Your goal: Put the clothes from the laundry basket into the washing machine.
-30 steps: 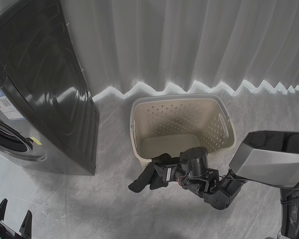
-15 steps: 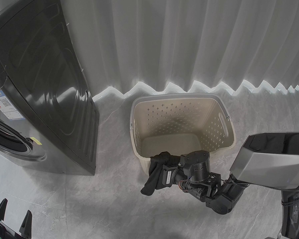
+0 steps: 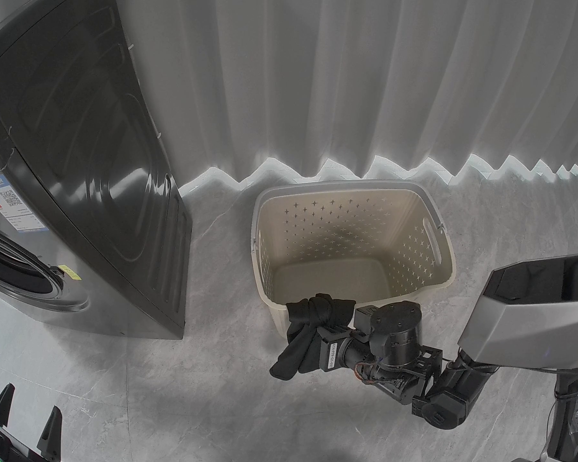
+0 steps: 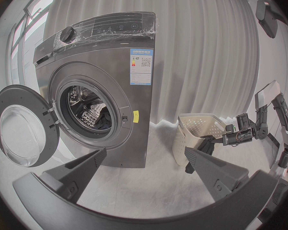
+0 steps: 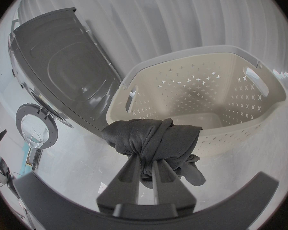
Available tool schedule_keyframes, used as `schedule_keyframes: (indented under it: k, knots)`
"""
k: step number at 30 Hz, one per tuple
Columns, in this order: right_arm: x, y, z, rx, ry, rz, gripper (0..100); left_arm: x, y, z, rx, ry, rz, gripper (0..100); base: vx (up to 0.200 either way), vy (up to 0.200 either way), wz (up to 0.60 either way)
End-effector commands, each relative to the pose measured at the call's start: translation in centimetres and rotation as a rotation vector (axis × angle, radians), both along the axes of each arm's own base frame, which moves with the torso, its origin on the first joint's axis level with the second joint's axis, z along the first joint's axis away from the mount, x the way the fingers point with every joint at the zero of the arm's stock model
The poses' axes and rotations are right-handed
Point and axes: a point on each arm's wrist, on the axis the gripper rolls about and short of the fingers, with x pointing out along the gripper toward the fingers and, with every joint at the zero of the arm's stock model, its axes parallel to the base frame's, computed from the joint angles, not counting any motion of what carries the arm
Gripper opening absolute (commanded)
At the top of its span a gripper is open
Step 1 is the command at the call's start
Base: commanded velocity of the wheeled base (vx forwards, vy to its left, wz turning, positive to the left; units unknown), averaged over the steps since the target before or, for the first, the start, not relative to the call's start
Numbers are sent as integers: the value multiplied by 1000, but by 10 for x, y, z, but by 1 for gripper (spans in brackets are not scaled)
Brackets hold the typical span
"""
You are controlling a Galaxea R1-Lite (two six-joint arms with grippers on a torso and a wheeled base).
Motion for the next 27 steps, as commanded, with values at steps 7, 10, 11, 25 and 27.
schedule_keyframes:
  k: [7,10,11,25,27]
  knots:
    - [-8,-5,25,44,-73,18,0,0,0,-5,-1,2,0,100,0,0,0]
    - [-18,-11,49,71,-123,29,0,0,0,-5,-1,2,0,100,0,0,0]
    - [-23,-12,60,85,-144,39,0,0,0,-5,-1,2,0,100,0,0,0]
    - [-88,-66,174,188,-444,76,0,0,0,-5,-4,3,0,100,0,0,0]
    - [-95,-73,183,202,-462,75,0,0,0,-5,-4,2,0,100,0,0,0]
